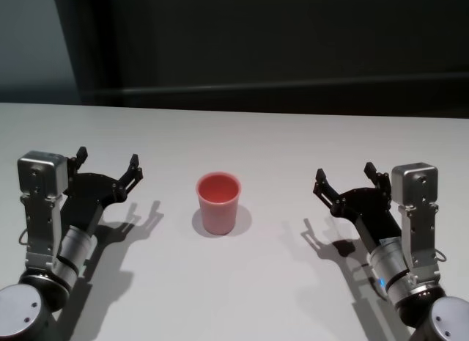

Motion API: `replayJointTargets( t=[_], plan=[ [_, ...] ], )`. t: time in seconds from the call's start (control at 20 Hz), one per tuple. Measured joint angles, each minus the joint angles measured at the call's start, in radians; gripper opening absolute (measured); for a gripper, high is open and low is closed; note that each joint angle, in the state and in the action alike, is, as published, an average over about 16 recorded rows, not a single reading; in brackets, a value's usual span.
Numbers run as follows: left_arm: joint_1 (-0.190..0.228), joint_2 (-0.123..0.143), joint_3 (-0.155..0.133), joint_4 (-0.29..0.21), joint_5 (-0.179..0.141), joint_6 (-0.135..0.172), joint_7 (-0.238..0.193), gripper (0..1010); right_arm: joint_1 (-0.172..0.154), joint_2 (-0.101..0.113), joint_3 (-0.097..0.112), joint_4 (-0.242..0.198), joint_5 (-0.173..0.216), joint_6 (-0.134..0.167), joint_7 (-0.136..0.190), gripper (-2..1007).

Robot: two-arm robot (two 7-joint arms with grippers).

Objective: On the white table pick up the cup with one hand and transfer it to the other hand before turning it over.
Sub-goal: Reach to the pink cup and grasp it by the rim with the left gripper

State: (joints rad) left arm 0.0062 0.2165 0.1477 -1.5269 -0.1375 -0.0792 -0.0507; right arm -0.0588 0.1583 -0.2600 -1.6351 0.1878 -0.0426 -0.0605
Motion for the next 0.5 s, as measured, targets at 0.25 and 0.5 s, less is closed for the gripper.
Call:
replayJointTargets(
  t=[0.25,0.5],
  plan=[
    [0.000,0.000,0.000,0.000,0.000,0.000,0.000,1001,0.000,0.000,0.000,0.000,0.000,0.000,0.000,1002],
    [0.000,0.000,0.000,0.000,0.000,0.000,0.000,1001,0.000,0.000,0.000,0.000,0.000,0.000,0.000,1002]
  ],
)
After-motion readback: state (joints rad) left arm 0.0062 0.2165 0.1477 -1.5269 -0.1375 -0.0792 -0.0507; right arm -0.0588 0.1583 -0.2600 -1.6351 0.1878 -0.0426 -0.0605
